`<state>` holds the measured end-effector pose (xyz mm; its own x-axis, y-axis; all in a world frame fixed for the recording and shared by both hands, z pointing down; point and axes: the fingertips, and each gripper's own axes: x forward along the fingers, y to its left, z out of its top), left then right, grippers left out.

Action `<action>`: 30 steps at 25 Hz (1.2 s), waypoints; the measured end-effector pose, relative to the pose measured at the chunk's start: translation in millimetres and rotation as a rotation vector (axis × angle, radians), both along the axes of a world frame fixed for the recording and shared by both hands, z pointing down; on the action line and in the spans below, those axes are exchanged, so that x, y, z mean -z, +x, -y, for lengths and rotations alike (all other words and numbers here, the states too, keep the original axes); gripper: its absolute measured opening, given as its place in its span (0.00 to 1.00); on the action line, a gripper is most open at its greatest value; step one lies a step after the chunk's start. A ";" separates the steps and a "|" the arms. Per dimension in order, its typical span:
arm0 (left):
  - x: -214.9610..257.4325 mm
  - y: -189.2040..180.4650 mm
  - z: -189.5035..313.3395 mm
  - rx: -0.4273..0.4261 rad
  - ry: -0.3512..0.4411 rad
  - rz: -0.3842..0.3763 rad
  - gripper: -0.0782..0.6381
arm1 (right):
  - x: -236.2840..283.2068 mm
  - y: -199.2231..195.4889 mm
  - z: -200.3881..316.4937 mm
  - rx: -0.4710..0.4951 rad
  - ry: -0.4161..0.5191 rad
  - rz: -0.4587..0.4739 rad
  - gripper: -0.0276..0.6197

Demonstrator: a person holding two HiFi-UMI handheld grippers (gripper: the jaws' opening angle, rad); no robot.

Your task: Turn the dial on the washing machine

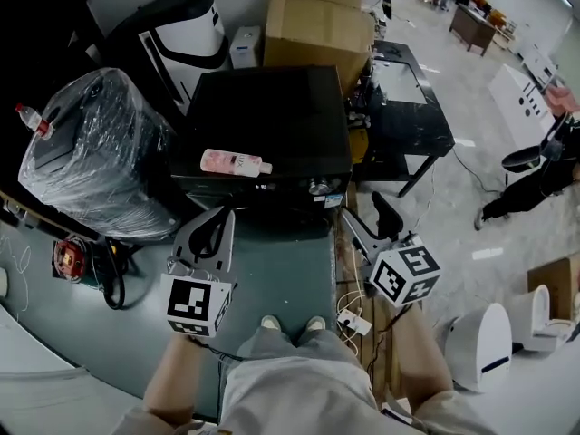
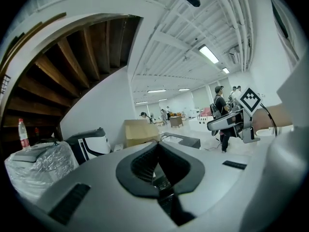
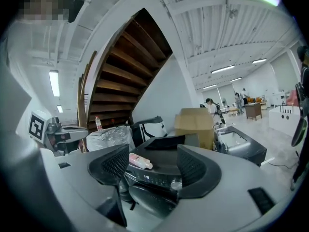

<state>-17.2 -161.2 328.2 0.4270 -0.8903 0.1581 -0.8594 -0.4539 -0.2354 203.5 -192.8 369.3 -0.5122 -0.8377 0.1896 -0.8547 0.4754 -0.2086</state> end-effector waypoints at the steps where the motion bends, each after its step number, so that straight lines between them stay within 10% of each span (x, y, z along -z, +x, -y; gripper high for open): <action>1: -5.0 -1.3 3.6 0.000 0.003 0.002 0.13 | -9.8 -2.4 5.3 -0.003 -0.013 -0.004 0.53; 30: -191.3 -18.6 95.1 -0.018 -0.040 -0.003 0.13 | -251.8 -29.4 142.5 -0.091 -0.147 -0.126 0.53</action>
<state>-35.9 -256.3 519.5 0.4433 -0.8756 0.1917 -0.8518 -0.4781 -0.2140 174.1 -335.3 621.2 -0.4002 -0.8381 0.3706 -0.9164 0.3672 -0.1590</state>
